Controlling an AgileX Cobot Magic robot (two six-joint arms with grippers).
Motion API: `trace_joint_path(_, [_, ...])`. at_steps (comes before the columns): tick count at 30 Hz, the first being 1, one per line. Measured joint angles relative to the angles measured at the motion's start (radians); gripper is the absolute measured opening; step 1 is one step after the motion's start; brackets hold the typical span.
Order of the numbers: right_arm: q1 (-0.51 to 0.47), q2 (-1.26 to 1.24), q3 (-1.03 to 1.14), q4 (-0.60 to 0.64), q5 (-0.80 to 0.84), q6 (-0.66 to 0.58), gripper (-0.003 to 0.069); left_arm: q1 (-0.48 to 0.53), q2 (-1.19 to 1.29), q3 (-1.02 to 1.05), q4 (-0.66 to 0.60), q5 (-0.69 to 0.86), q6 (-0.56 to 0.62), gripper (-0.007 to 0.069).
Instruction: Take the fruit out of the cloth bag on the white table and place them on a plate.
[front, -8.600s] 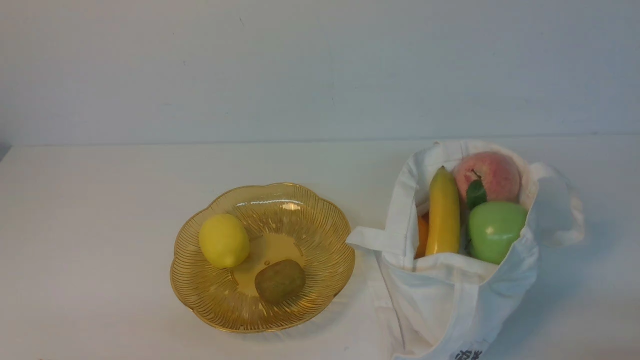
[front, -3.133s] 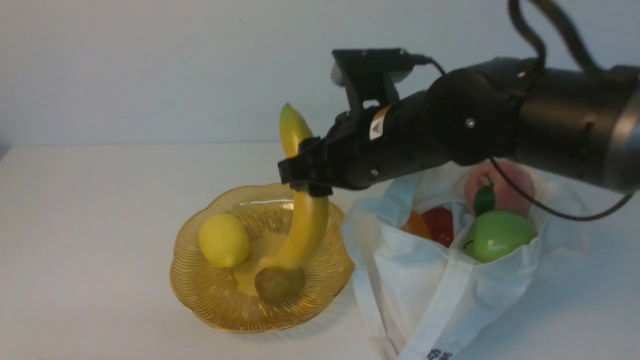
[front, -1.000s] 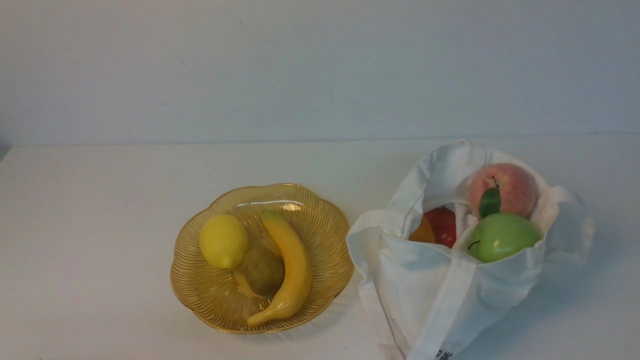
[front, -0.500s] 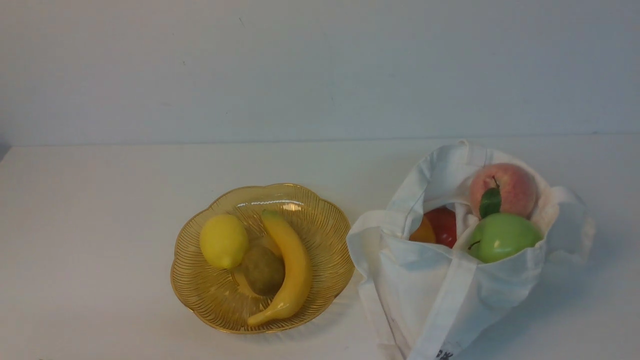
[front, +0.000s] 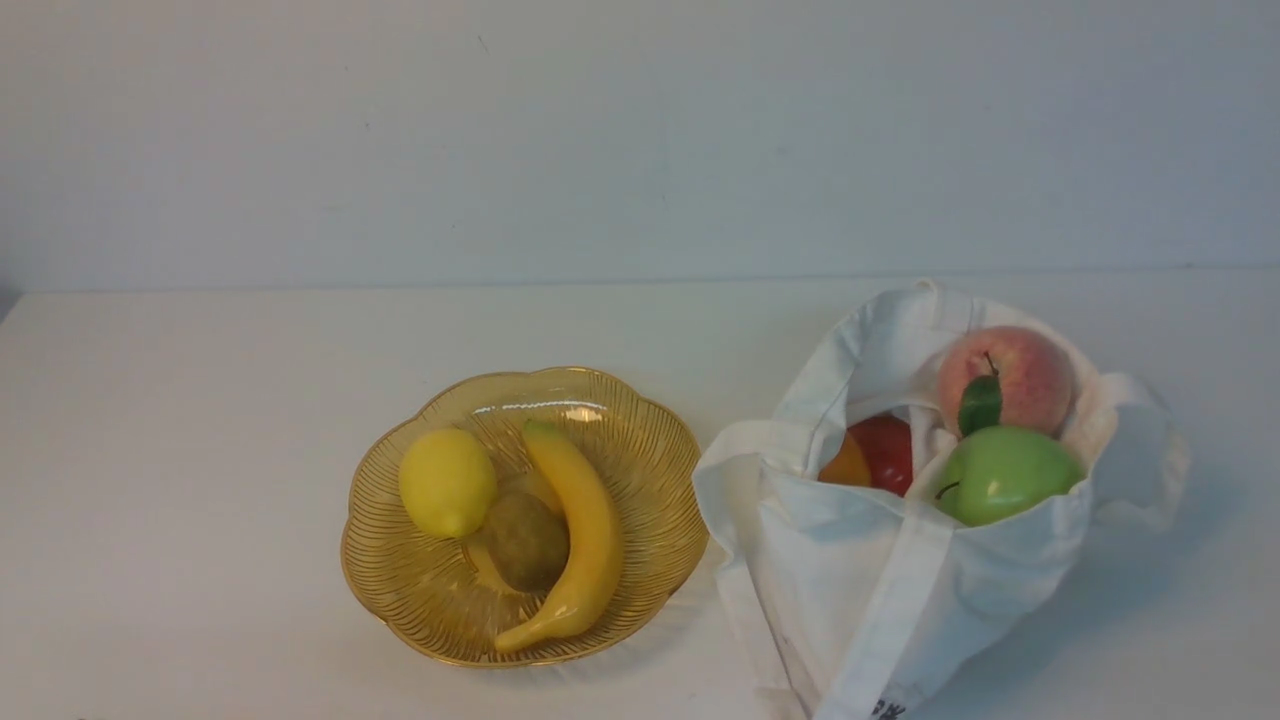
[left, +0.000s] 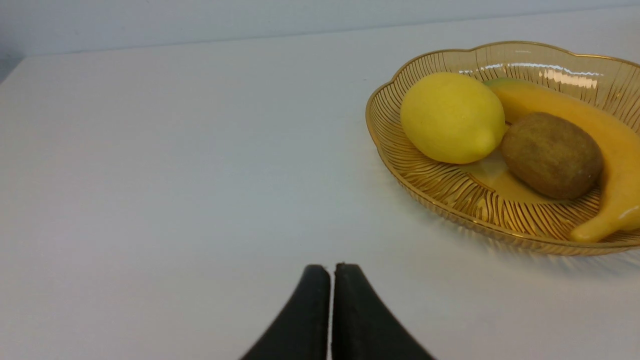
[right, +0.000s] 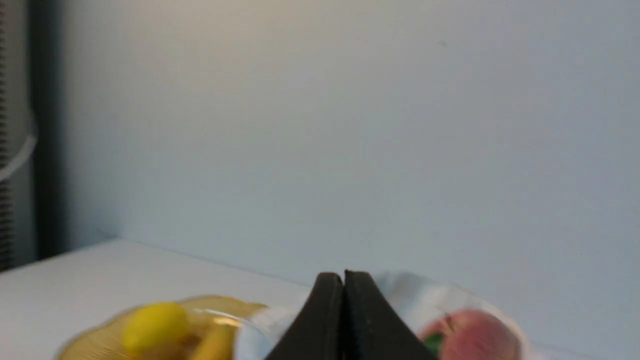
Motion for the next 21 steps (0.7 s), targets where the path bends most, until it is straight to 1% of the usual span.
trace_joint_path(4, [-0.219, 0.001, 0.105, -0.002, 0.026, 0.001, -0.0013, 0.000, 0.000, 0.000, 0.000, 0.000, 0.000, -0.0008])
trace_joint_path(6, [-0.269, 0.001, 0.110, -0.005, 0.062, 0.003, -0.0013, 0.000, 0.000, 0.000, 0.000, 0.000, 0.000, -0.0008])
trace_joint_path(7, [-0.321, 0.001, 0.113, -0.011, 0.132, 0.004, -0.0013, 0.000, 0.000, 0.000, 0.000, 0.000, 0.000, -0.0008])
trace_joint_path(9, [-0.355, 0.002, 0.113, -0.018, 0.198, 0.004, -0.0013, 0.000, 0.000, 0.000, 0.000, 0.000, 0.000, -0.0008])
trace_joint_path(11, [-0.375, 0.002, 0.110, -0.024, 0.221, 0.004, -0.0013, 0.000, 0.000, 0.000, 0.000, 0.000, 0.000, -0.0008])
trace_joint_path(21, [-0.379, 0.002, 0.108, -0.026, 0.231, 0.004, -0.0013, 0.000, 0.000, 0.000, 0.000, 0.000, 0.000, -0.0008])
